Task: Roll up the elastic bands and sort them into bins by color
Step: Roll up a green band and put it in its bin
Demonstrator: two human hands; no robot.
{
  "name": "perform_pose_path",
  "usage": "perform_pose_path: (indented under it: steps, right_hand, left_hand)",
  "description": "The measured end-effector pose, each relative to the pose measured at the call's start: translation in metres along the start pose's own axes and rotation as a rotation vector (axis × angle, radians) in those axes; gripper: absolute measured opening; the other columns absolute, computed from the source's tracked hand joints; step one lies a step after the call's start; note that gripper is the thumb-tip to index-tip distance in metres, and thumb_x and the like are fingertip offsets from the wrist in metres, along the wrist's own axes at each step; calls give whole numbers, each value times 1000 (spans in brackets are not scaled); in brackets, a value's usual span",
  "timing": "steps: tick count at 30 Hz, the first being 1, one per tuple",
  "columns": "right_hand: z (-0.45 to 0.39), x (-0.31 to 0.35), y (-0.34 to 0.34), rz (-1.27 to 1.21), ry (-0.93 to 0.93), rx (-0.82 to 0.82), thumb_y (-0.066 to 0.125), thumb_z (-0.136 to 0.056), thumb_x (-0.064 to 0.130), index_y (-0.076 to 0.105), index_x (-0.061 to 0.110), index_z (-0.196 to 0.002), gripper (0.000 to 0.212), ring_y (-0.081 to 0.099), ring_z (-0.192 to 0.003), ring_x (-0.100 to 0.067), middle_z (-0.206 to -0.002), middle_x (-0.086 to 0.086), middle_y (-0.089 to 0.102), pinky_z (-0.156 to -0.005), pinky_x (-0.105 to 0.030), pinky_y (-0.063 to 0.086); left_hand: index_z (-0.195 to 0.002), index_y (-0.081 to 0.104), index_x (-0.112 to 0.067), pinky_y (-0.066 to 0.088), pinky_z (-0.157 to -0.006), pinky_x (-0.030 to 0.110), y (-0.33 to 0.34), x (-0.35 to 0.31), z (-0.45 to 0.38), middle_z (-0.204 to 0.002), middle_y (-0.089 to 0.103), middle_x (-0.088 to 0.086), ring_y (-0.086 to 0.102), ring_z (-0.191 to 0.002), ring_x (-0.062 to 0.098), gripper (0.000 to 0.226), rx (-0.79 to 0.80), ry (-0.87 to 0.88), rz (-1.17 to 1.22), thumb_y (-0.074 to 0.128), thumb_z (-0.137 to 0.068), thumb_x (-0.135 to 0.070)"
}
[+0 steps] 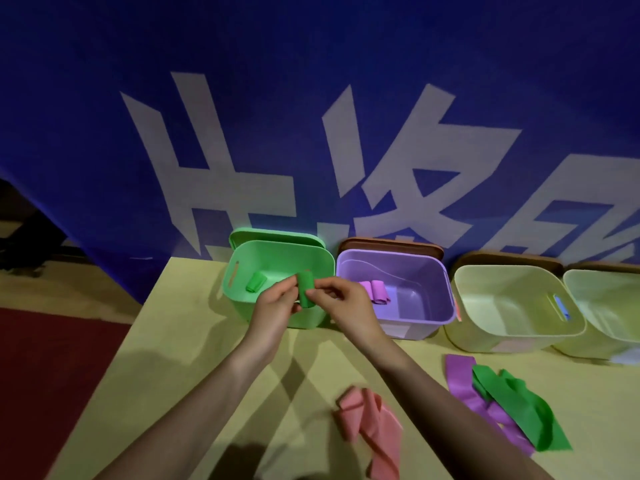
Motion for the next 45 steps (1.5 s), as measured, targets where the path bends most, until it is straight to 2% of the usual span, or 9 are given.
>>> perform_pose_path:
  steps: [3, 7, 13, 23, 29, 33, 38, 41, 45]
  right_hand:
    - [-20, 2, 17, -20, 31, 21, 75, -81, 10, 68, 10, -84, 7, 55, -61, 2, -67, 5, 62, -65, -13, 45]
    - [-50, -6, 42, -14, 168, 73, 66, -89, 13, 61, 8, -79, 11, 55, -63, -3, -67, -1, 56, -60, -16, 44]
    - [-119, -59, 81, 84, 536, 35, 61, -93, 21, 59, 14, -80, 15, 54, -68, -13, -71, -2, 57, -68, -28, 46]
    - [-185, -127, 143, 294, 810, 30, 59, -82, 3, 55, 3, -58, 24, 47, -42, -17, -50, -9, 52, -44, -23, 42]
    - [-198, -151, 169, 457, 798, 0, 66, -73, 11, 58, 7, -60, 16, 65, -64, -25, -60, -9, 59, -60, -30, 52]
    - [-202, -151, 181, 524, 726, 7, 64, -78, 15, 64, 9, -88, 12, 66, -81, -25, -81, -8, 64, -68, -28, 50]
    - [-205, -152, 183, 566, 715, 14, 67, -79, 19, 65, 5, -102, 27, 64, -82, -24, -88, -7, 65, -68, -27, 49]
    - [-200, -151, 179, 532, 675, -18, 69, -82, 22, 58, 13, -114, 35, 63, -94, -25, -101, -7, 64, -76, -28, 48]
    - [-195, -156, 175, 490, 645, -36, 73, -83, 28, 58, 14, -118, 40, 61, -85, -21, -109, -9, 66, -74, -29, 50]
  left_hand:
    - [-121, 61, -7, 48, -62, 12, -19, -3, -21, -117, 65, 8, 60, -89, 11, 30, 0, 6, -25, 44, -97, -1]
    - [-117, 62, -22, 48, -69, 15, -54, -6, -52, -101, 64, -10, 58, -88, 8, 27, -19, 51, -160, 51, -96, -10]
    - [-118, 62, -16, 44, -88, 28, -132, 22, -114, -119, 61, 1, 56, -105, 14, 25, -297, 14, -334, 49, -97, -18]
    - [-120, 58, -12, 51, -88, 39, -155, 80, -168, -110, 64, 6, 62, -100, 23, 27, -135, -168, -432, 47, -96, -18]
    - [-113, 63, -15, 46, -84, 29, -152, 92, -168, -106, 61, 5, 58, -95, 15, 22, -181, -104, -299, 49, -98, -22]
    - [-88, 60, -33, 41, -71, 16, -149, 89, -165, -89, 59, -6, 54, -79, 1, 18, -197, -94, -238, 47, -99, -26]
    - [-102, 61, -32, 48, -93, 39, -150, 98, -166, -110, 59, 4, 58, -101, 16, 18, -181, -98, -205, 45, -98, -39]
    - [-95, 63, -34, 49, -91, 48, -150, 98, -165, -106, 59, 2, 60, -98, 19, 26, -207, -117, -179, 45, -89, -52]
    - [-105, 63, -29, 49, -92, 49, -150, 100, -165, -110, 57, 0, 59, -101, 18, 36, -202, -135, -161, 45, -88, -55]
Point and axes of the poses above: each hand's wrist, its own z-axis away from the middle knuckle, its own y-axis out of the palm, x = y × z, the point moved 2 cm from there along -z, towards the middle knuckle
